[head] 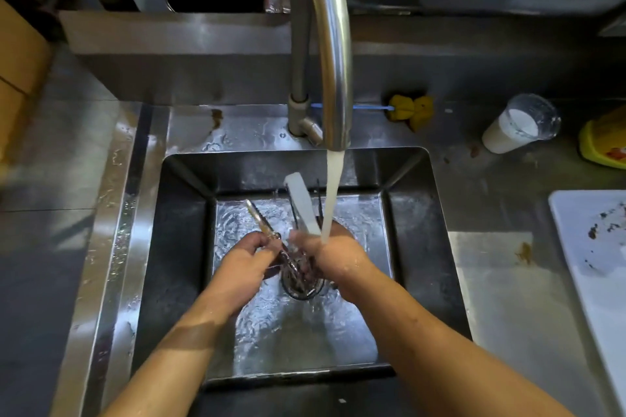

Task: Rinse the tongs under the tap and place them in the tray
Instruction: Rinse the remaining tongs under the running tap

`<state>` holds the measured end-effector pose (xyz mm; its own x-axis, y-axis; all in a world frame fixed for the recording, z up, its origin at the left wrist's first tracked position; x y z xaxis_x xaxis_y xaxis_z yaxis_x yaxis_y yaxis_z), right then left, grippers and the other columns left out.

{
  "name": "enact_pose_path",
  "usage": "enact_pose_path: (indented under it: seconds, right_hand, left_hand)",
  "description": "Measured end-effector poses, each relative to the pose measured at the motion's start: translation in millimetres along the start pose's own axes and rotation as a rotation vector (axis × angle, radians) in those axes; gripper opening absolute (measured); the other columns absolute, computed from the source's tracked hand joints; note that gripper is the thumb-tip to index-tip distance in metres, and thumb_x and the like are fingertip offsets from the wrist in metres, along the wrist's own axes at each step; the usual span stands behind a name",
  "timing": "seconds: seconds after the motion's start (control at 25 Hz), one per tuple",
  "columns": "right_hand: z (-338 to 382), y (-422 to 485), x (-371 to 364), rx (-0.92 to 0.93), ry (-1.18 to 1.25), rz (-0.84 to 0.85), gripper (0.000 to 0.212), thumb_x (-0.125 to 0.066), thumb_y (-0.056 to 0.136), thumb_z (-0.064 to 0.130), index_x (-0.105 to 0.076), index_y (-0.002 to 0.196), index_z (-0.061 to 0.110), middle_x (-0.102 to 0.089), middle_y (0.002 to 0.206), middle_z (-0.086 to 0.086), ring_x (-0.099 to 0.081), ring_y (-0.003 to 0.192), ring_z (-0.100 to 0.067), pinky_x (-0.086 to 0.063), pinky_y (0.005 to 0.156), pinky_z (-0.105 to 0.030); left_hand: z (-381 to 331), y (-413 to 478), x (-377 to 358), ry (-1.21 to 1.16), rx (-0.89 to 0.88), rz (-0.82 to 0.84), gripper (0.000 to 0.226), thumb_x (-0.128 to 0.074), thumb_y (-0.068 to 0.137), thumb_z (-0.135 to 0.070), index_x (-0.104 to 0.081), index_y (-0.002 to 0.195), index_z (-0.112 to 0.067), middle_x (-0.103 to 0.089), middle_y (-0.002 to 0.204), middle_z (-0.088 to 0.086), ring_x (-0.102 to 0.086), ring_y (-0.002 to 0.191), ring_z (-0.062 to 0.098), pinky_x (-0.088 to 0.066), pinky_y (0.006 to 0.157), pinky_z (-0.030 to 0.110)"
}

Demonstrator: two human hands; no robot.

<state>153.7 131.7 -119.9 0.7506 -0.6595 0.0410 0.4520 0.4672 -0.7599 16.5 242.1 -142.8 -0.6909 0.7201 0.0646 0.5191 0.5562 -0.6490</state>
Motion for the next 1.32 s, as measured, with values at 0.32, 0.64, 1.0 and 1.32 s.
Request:
enact_pose_path:
  seconds: [0.32,0.64,1.0,1.32]
  right_hand:
    - [-8.4,-13.2,9.5,0.108,-0.028,-0.004,0.057,-0.075,0.081,0.065,-0.060,0.123,0.029,-0.080,0.102,-0.005,-0.080,0.085,-0.022,-0.061,0.059,-0.032]
    - [-4.4,-16.4,20.6,0.012,0.122,0.092,0.053,-0.079,0.077,0.043,-0.063,0.121,0.018,-0.080,0.101,-0.017,-0.078,0.082,-0.033,-0.063,0.067,-0.042]
    - [-10.9,-19.1,12.3,0.015,0.108,0.019,0.068,-0.074,0.080,0.067,-0.059,0.122,0.017,-0.080,0.105,-0.010,-0.080,0.090,-0.025,-0.065,0.079,-0.050]
    - [-20.6,-21.4,-2.7,0.014,0.085,-0.032,0.052,-0.060,0.092,0.064,-0.062,0.124,0.024,-0.080,0.103,-0.011,-0.078,0.093,-0.029,-0.064,0.084,-0.049]
  left_hand:
    - [-33.3,-13.9,-39.6,-0.093,0.016,0.187,0.044,-0.064,0.099,-0.010,-0.051,0.139,-0.024,-0.082,0.118,-0.006,-0.081,0.101,0.017,-0.065,0.074,0.029]
    - [-33.8,-27.3,-58.7,0.123,-0.035,0.078,0.033,-0.071,0.095,-0.030,-0.064,0.122,-0.049,-0.081,0.103,-0.015,-0.078,0.088,0.006,-0.062,0.071,0.023]
    - [-24.7,-39.3,-74.2,0.131,-0.084,-0.025,0.031,-0.045,0.095,-0.069,-0.067,0.115,-0.062,-0.076,0.125,-0.003,-0.072,0.116,0.019,-0.058,0.097,0.050]
    - [-11.3,-42.2,-68.9,0.325,-0.105,-0.224,0.068,-0.031,0.093,-0.077,-0.040,0.155,-0.051,-0.071,0.135,-0.007,-0.068,0.117,0.017,-0.055,0.095,0.037]
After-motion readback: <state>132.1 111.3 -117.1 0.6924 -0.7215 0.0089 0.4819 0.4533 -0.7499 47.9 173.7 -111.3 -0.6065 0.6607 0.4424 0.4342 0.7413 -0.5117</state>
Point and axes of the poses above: each hand's wrist, its own y-axis towards the middle knuckle, its own x-axis out of the back of the hand, z = x × y, the point moved 3 cm from there along y, towards the middle knuckle
